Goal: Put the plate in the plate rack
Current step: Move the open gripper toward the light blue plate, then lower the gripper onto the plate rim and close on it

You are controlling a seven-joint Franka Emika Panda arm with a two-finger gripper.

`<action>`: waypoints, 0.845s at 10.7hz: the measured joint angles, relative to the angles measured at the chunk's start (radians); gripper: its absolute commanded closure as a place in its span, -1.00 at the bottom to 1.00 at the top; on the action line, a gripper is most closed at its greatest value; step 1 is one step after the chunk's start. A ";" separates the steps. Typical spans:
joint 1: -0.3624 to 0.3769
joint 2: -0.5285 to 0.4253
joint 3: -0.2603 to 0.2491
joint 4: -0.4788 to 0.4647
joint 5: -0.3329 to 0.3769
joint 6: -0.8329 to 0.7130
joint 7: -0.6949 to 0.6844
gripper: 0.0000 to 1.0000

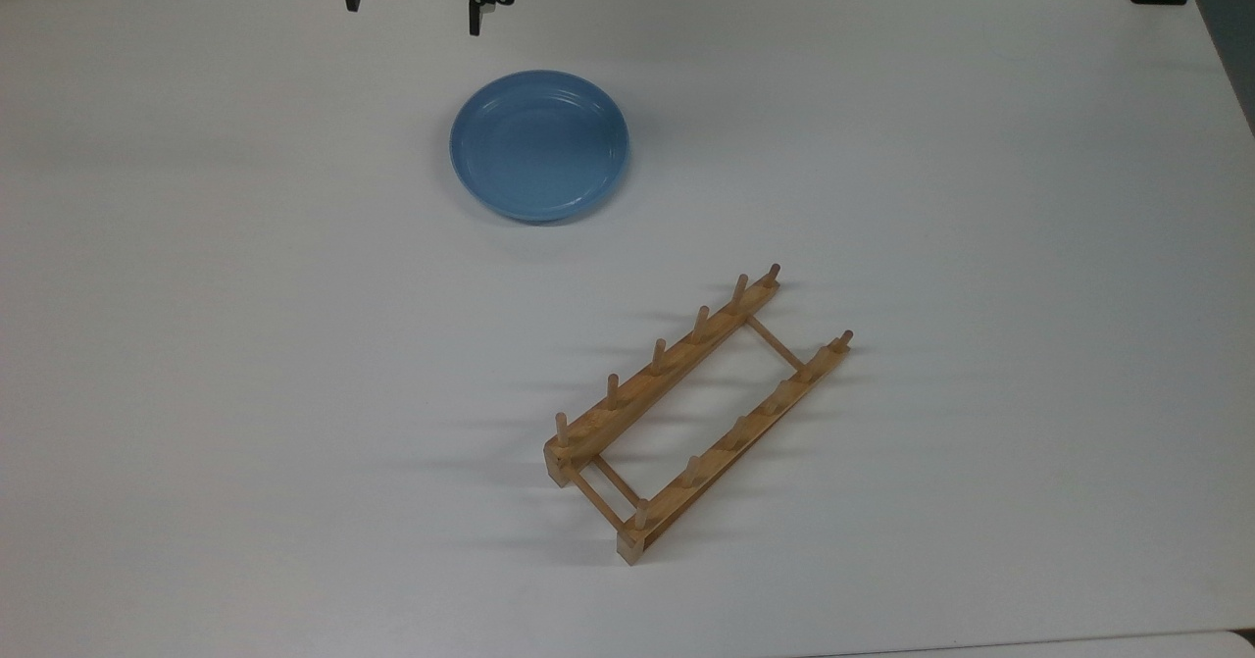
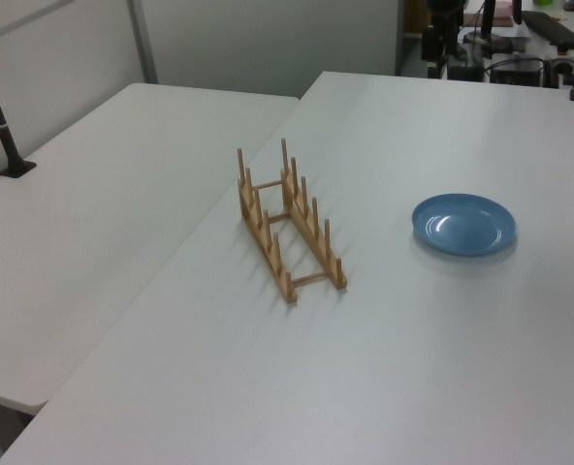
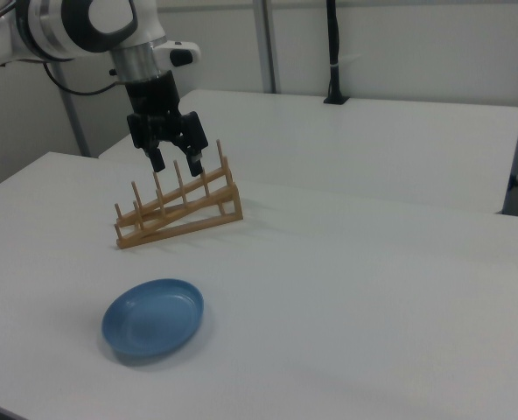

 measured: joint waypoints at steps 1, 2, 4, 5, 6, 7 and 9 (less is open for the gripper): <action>-0.001 0.000 -0.001 0.000 0.000 0.000 0.000 -1.00; -0.004 0.000 -0.003 -0.001 0.000 0.000 -0.008 -1.00; -0.031 0.001 -0.004 -0.011 0.000 0.000 -0.084 -1.00; -0.048 0.001 -0.004 -0.024 0.000 0.000 -0.134 -1.00; -0.059 0.002 -0.005 -0.044 0.000 0.000 -0.171 -1.00; -0.067 0.001 -0.005 -0.073 0.000 0.000 -0.220 -1.00; -0.080 -0.001 -0.005 -0.148 0.000 0.012 -0.310 -1.00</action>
